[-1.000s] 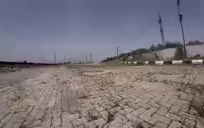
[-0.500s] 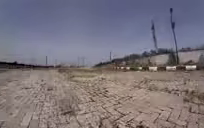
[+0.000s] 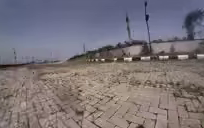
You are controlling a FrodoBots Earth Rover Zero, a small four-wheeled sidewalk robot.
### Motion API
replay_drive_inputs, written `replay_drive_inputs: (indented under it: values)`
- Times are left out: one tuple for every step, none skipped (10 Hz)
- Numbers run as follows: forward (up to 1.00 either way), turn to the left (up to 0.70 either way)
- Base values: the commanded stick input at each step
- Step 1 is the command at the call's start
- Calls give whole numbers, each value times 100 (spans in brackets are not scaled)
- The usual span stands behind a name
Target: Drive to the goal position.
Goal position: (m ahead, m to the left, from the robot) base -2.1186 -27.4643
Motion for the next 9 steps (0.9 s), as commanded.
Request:
replay_drive_inputs:
  values:
    - [100, -40]
    - [100, -40]
    - [100, -40]
    - [100, -40]
    - [100, -40]
    - [100, -40]
    - [100, -40]
    - [100, -40]
    - [100, -40]
